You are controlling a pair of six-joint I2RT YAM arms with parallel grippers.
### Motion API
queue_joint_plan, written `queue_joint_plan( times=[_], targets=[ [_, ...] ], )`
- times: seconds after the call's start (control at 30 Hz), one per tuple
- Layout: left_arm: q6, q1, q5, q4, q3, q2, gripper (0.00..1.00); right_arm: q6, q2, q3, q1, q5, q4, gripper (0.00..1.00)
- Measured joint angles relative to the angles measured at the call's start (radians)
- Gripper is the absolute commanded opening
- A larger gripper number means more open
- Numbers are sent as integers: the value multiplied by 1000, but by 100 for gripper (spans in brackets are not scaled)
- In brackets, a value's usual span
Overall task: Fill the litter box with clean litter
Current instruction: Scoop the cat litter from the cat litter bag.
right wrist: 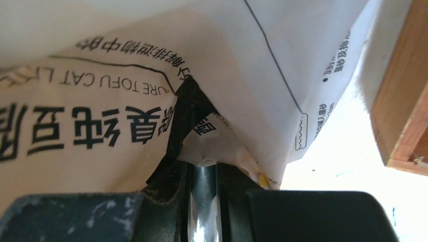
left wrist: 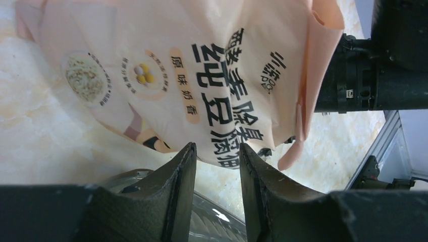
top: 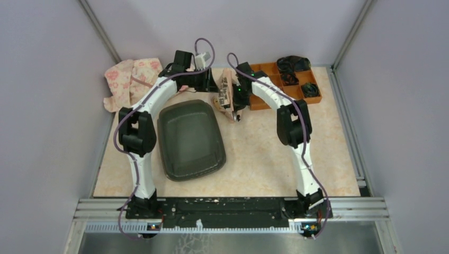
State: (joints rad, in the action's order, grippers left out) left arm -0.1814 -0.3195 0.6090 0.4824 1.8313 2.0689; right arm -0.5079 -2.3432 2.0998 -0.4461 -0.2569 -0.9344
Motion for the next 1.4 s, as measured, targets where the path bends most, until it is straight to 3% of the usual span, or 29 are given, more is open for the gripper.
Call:
queue_joint_plan(
  times=[0.2, 0.33, 0.8, 1.07, 1.4],
  targets=[
    [3, -9, -27, 19, 0, -26, 43, 20, 136, -237, -13, 99, 254, 0],
    [3, -15, -47, 35, 1, -40, 43, 44, 217, -348, -12, 146, 337, 0],
    [4, -69, -114, 95, 58, -43, 43, 116, 550, -394, -2, 159, 201, 0],
    [14, -100, -148, 136, 93, -43, 43, 150, 709, -601, -19, 203, 222, 0],
    [22, -113, -176, 158, 136, -43, 43, 231, 805, -880, -125, 417, 381, 0]
  ],
)
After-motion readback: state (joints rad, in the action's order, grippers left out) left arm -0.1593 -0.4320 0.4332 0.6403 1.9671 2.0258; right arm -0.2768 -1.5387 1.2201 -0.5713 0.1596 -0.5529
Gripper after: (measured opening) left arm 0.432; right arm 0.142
